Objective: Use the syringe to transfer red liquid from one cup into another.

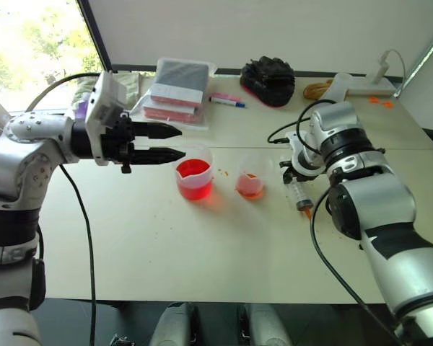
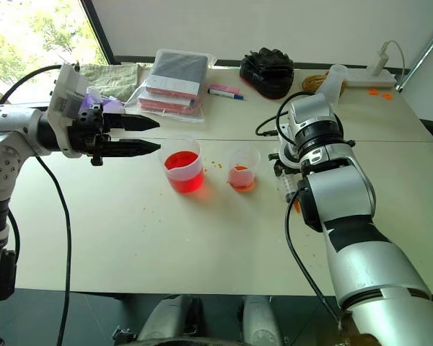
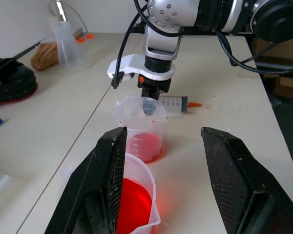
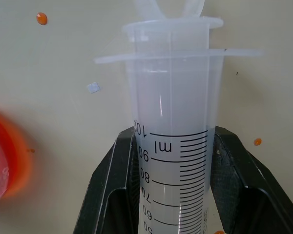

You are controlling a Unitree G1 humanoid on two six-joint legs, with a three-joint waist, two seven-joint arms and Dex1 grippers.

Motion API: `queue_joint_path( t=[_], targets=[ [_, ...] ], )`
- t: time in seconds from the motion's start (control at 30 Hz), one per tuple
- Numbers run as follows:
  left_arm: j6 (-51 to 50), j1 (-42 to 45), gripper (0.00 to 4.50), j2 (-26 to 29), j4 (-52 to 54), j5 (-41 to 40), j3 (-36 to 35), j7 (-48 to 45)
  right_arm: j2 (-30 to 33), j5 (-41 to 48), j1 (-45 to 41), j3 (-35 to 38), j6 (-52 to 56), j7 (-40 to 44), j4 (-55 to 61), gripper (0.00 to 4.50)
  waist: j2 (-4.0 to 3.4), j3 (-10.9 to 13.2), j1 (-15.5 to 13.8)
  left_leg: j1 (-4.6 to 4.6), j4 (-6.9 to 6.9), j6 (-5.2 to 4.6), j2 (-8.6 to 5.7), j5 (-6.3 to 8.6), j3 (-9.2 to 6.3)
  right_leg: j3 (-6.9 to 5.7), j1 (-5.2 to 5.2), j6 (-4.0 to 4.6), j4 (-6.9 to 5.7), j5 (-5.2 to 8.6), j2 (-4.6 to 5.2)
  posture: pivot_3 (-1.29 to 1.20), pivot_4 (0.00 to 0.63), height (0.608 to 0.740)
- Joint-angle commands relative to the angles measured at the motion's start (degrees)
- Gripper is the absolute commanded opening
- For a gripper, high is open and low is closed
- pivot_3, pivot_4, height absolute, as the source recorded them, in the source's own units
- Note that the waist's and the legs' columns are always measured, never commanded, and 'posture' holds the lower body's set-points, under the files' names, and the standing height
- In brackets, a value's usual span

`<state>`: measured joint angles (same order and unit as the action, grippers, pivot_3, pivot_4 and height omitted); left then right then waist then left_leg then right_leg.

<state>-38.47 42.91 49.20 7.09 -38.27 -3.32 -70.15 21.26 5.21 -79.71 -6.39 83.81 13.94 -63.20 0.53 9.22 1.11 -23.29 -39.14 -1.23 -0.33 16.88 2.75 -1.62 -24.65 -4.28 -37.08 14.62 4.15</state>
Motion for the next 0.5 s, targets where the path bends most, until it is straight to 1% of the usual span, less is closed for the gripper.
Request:
queue_joint_path(
  t=[0.03, 0.13, 0.23, 0.33, 0.4, 0.47, 0.5],
  targets=[
    [-0.11, 0.82, 2.52, 0.06, 1.17, -1.13, -2.17, 0.71, 1.39, -0.56, -1.60, 0.24, -0.39, 1.67, 2.38, 1.35, 0.00, 0.00, 0.03, 0.00, 0.00, 0.00, 0.00, 0.00, 0.00, 0.00, 0.00, 0.00, 0.00, 0.00, 0.00, 0.00, 0.150, 0.740],
    [-0.95, 1.33, 2.52, 0.04, 0.47, -1.89, -3.28, 1.67, 3.82, -0.40, -1.98, 0.68, -2.52, 3.02, 7.56, 1.35, -0.08, 0.05, 0.08, -0.03, 0.00, 0.00, 0.00, 0.00, 0.01, 0.00, -0.03, 0.00, 0.00, 0.00, 0.00, 0.00, 0.150, 0.740],
    [-2.09, 2.51, 2.52, 0.01, -0.65, -2.75, -4.57, 3.12, 8.00, -0.88, -0.89, 0.56, -8.85, 5.28, 16.71, 1.35, -0.13, 0.09, -0.07, -0.11, 0.02, 0.00, 0.00, 0.00, -0.01, 0.00, -0.13, 0.00, 0.00, 0.00, -0.01, 0.00, 0.150, 0.740],
    [-2.83, 5.07, 2.52, -0.55, -2.92, -3.31, -5.60, 4.46, 10.22, -0.32, 2.34, 5.33, -21.62, 3.72, 28.82, 1.35, -0.11, 0.09, -0.07, -0.15, 0.04, -0.01, 0.00, 0.01, -0.01, -0.01, -0.18, 0.00, 0.01, 0.00, -0.04, 0.00, 0.150, 0.740],
    [-1.88, 7.43, 2.52, -1.16, -5.57, -2.07, -5.38, 5.42, 9.89, 0.95, 5.79, 8.71, -31.57, 3.74, 38.51, 1.35, -0.09, 0.08, -0.06, -0.15, 0.05, -0.01, 0.00, 0.01, 0.00, 0.00, -0.18, -0.01, 0.01, 0.00, -0.05, 0.00, 0.150, 0.740],
    [-1.36, 8.94, 2.52, -1.49, -7.36, -1.43, -5.13, 5.41, 9.45, 0.70, 8.59, 9.71, -38.52, 3.68, 44.68, 1.35, -0.12, 0.08, 0.15, -0.14, 0.06, 0.00, 0.03, 0.01, 0.03, 0.02, -0.19, -0.02, 0.00, -0.01, -0.10, 0.00, 0.150, 0.740],
    [-1.13, 10.26, 2.52, -1.74, -8.62, -1.18, -4.98, 5.34, 7.51, 3.45, 9.29, 11.97, -40.76, 4.55, 47.86, 1.35, -0.12, 0.08, 0.21, -0.10, 0.08, 0.00, 0.03, 0.00, 0.05, 0.04, -0.19, -0.03, -0.03, -0.01, -0.11, 0.00, 0.150, 0.740]
  ],
)
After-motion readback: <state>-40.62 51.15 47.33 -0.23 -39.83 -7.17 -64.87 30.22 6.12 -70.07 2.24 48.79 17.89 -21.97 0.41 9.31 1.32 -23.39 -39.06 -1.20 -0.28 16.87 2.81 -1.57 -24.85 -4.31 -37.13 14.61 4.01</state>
